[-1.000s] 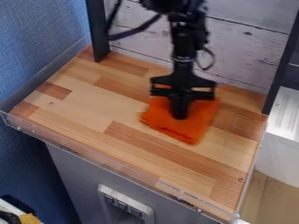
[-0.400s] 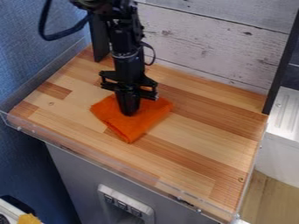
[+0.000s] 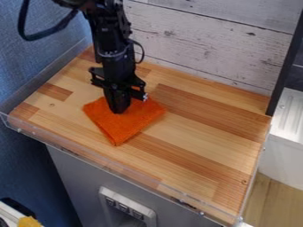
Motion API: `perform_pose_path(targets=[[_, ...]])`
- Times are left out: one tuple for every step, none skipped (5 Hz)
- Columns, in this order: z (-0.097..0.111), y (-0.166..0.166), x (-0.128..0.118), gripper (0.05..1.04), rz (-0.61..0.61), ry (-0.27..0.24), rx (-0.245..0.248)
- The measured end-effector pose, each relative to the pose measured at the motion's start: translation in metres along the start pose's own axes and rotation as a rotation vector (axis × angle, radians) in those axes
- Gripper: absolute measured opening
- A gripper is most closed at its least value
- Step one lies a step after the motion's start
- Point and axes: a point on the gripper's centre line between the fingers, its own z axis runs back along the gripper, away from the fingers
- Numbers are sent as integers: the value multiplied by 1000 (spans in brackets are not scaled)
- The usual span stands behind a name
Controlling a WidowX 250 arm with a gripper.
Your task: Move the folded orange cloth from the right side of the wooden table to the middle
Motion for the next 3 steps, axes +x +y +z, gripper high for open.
perform_pose_path(targets=[[21, 0, -2, 504, 5, -14, 26], [39, -12, -5, 806, -13, -14, 43], [55, -21, -10, 999, -11, -8, 57]])
